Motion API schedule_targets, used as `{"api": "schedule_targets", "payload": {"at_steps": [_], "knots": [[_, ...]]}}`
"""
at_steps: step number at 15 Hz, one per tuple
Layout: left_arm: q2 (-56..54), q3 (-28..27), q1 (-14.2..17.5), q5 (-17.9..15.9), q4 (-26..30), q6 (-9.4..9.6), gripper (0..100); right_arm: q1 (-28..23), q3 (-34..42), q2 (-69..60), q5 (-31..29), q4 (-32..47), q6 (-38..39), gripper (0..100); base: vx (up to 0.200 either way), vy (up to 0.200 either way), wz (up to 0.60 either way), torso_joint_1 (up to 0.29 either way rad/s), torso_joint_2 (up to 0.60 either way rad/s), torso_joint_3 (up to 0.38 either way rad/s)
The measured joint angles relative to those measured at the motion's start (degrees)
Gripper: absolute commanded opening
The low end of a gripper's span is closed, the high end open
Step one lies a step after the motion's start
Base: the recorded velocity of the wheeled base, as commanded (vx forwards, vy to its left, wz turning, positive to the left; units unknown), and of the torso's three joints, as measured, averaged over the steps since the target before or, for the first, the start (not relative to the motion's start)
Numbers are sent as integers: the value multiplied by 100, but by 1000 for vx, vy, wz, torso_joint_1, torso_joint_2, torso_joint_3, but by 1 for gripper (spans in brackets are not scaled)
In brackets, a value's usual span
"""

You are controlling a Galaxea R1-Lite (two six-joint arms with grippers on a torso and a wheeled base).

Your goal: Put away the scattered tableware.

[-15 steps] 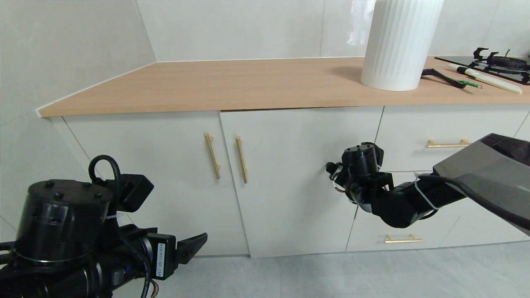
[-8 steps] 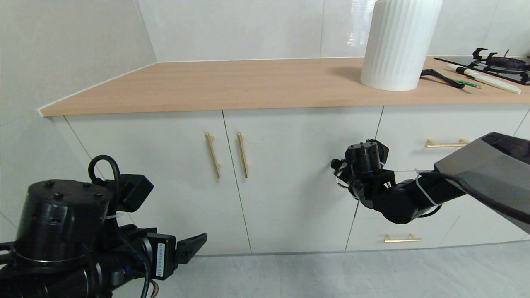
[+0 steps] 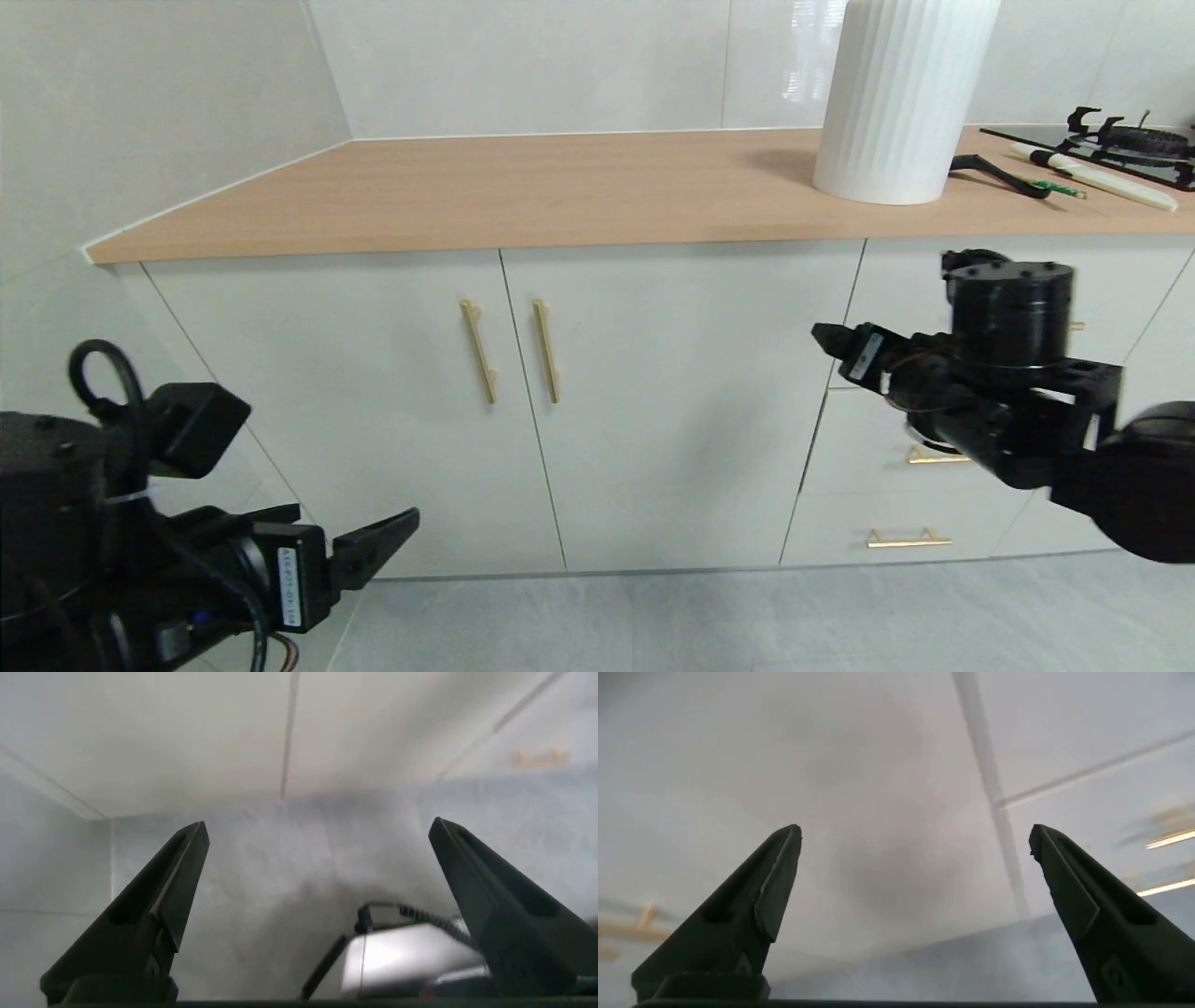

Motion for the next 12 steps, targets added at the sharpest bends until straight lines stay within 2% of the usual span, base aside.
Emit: {"api": "schedule_targets", "payload": {"at_steps": [2,4,7,9,11,12], "knots": [[-711,402,52,129,20,57,100,-13,951,-1073,21,-12,-402,100,0,0,0,0,0,0],[-1634,831,129,244,134,355,100,-102,1814,-2181,29,-15,-875,100,0,0,0,0,0,0],[-3382,1256,575,328,928,1191,100,-258,2899,-4022,49,65,-1822,100,0,0,0,0,0,0],[-4559,1399,1146,354,1669,1882,100,-556,3462,-5325,73,334,-2532,100,0,0,0,0,0,0],[-5372,1532,1718,439,2076,2549,100,-1086,3801,-6459,174,783,-3037,100,0,0,0,0,0,0],[-5617,1595,1982,536,2113,2591,100,-1347,3911,-7005,234,1084,-3206,100,0,0,0,0,0,0]]}}
